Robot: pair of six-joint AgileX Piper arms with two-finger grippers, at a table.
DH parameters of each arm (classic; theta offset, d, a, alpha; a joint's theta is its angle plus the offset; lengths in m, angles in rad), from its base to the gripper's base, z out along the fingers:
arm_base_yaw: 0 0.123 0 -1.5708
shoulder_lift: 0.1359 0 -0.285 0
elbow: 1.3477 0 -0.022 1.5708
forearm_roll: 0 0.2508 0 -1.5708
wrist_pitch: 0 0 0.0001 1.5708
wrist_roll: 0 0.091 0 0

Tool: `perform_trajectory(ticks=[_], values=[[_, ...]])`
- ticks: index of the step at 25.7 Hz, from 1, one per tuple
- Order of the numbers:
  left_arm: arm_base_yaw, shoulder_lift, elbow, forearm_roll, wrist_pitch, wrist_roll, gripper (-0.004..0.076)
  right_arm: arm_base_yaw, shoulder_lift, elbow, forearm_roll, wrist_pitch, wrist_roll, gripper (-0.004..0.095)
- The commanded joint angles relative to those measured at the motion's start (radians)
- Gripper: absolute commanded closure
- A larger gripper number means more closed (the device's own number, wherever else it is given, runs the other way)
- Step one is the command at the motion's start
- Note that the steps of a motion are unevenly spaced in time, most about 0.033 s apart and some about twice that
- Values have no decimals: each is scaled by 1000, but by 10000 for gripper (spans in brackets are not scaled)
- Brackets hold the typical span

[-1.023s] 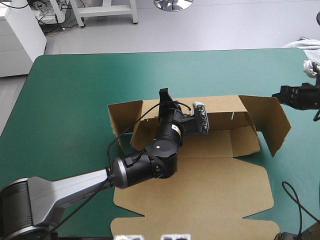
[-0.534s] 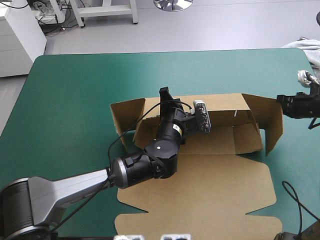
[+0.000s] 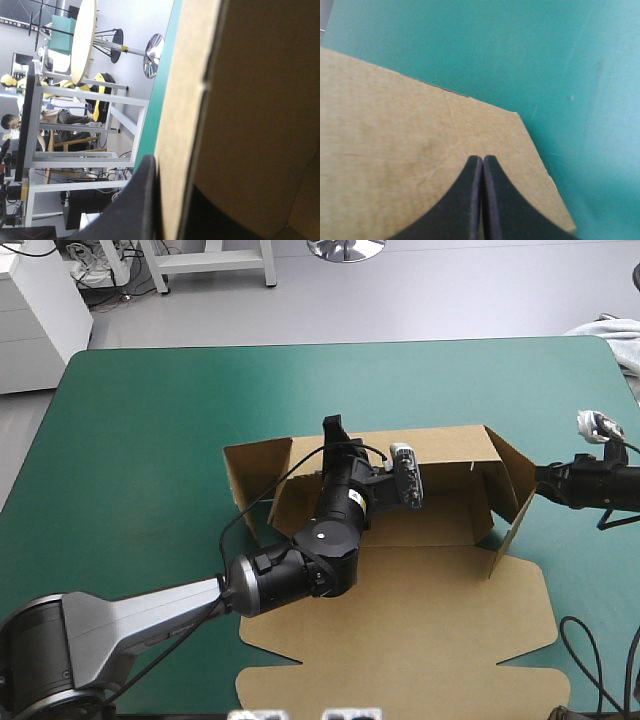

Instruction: Fold the box

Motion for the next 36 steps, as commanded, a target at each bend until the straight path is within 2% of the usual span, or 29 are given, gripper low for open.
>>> perform_trajectory(ticks=[1,5,7,10,16,18,21,23,24,30,36], values=[[-5,-2,-34,40,5,10,734,0,-95,43,102,63,-78,927],[-5,52,-34,40,29,15,734,0,-182,119,120,46,-180,925],[-5,62,-34,40,29,15,734,0,-228,150,122,-8,-216,925],[-5,64,-34,49,27,11,734,0,-298,209,133,-60,-348,915],[-5,64,-34,53,25,-9,734,9,-330,253,119,-95,-420,875],[-5,64,-34,53,25,-19,734,35,-330,261,83,-123,-422,776],[-5,64,-34,53,25,-19,734,92,-330,261,39,-161,-439,543],[-5,64,-34,53,25,-19,734,134,-330,261,33,-196,-490,437],[-5,64,-34,53,25,-19,734,152,-330,261,35,-221,-511,418],[-5,64,-34,53,25,-19,734,246,-324,261,74,-356,-519,416],[-5,64,-34,53,25,-19,734,304,-291,261,205,-457,-564,442]])
